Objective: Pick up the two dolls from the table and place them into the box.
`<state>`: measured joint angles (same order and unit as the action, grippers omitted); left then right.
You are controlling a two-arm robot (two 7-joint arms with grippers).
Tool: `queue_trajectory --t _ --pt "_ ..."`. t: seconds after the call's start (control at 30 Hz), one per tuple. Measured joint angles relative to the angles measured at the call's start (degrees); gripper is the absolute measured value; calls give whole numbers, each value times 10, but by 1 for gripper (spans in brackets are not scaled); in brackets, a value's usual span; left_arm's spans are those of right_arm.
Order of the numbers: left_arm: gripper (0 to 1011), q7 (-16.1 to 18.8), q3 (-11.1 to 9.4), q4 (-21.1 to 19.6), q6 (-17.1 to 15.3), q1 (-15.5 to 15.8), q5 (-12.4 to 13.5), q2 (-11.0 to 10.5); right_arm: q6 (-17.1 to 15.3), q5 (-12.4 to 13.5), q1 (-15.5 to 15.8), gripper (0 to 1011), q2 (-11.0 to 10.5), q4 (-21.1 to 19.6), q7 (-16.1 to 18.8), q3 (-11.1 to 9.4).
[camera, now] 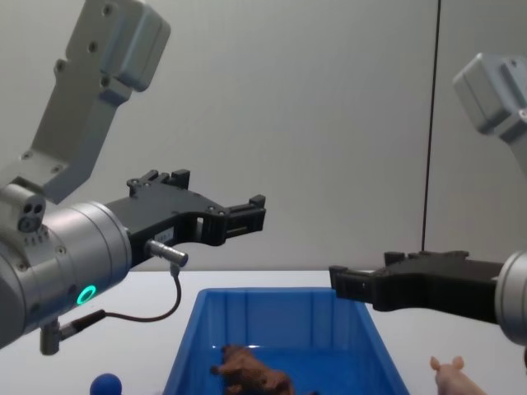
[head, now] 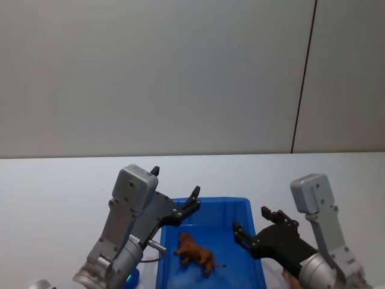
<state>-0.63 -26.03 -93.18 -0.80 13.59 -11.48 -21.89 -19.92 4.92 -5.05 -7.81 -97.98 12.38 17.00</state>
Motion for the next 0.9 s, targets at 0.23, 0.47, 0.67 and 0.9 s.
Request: queue_trajectory --t 0.23,0.47,0.67,0.9 --pt "1002 0 0 0 0 0 0 0 0 -3 7 906 -4 -7 -21 -4" --pt "1002 0 0 0 0 0 0 0 -2 -3 25 1001 -13 -30 -56 -9" --pt "1002 0 0 0 0 0 0 0 -10 -2 49 1001 -24 -55 -89 -16" --pt "1002 0 0 0 0 0 0 0 -22 6 74 1001 -34 -71 -118 -22"
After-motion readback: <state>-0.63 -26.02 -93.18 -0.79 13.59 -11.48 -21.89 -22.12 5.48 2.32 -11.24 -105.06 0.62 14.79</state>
